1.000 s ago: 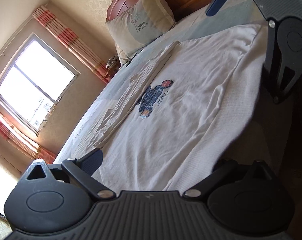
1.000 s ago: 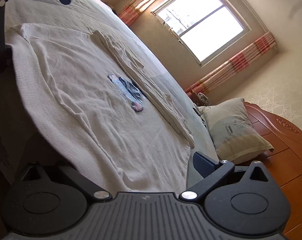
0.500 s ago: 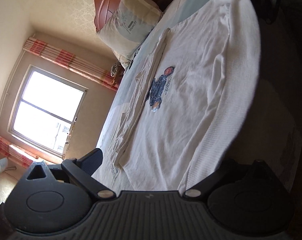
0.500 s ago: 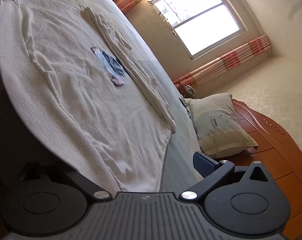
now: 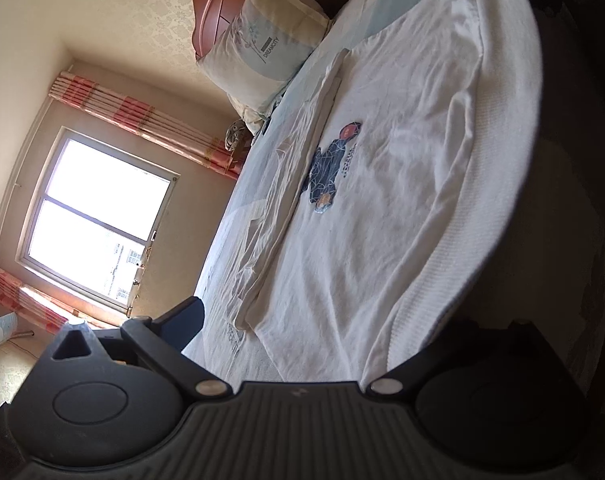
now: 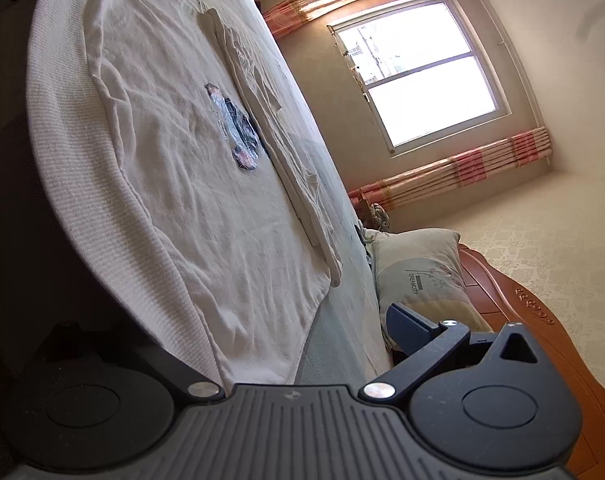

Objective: Fold clothes

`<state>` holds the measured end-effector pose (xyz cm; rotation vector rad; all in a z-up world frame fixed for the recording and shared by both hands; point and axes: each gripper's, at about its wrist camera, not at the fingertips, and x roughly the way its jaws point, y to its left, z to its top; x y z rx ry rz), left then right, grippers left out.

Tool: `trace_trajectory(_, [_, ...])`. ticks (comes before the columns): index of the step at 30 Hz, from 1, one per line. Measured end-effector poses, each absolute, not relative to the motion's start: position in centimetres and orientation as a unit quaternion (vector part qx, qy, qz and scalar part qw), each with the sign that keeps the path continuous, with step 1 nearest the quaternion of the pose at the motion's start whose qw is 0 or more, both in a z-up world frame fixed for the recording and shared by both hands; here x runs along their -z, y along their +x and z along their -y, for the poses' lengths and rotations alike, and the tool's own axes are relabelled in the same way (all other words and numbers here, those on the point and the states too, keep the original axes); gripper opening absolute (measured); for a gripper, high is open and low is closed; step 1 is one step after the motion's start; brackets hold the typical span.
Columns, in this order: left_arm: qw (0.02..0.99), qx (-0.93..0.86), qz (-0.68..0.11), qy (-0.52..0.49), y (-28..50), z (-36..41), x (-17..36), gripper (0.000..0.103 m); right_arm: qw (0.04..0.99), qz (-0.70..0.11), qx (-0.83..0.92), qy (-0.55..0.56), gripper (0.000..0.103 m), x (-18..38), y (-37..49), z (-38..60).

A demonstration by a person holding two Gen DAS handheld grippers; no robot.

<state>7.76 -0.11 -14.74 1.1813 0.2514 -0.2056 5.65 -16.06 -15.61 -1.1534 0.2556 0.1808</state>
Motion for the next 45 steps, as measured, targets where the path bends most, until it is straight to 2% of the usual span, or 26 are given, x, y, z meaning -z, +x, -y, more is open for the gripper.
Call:
trace_trajectory(9, [0.844,0.051,-0.091,0.525,8.3,0.1,13.5,0.102,0.843,-0.062,-0.041,-0.532,0.103,15.3,5.2,16.7])
trace_trajectory(26, [0.847,0.019,-0.082,0.524,11.4,0.4,11.5,0.102,0.851,-0.044,0.011,-0.523,0.103,14.3,8.6,17.3])
trace_trajectory(45, [0.862,-0.003,-0.085,0.499,19.7,-0.8,9.7,0.102,0.836,-0.027,0.036,-0.546,0.103,12.1,18.1,15.6])
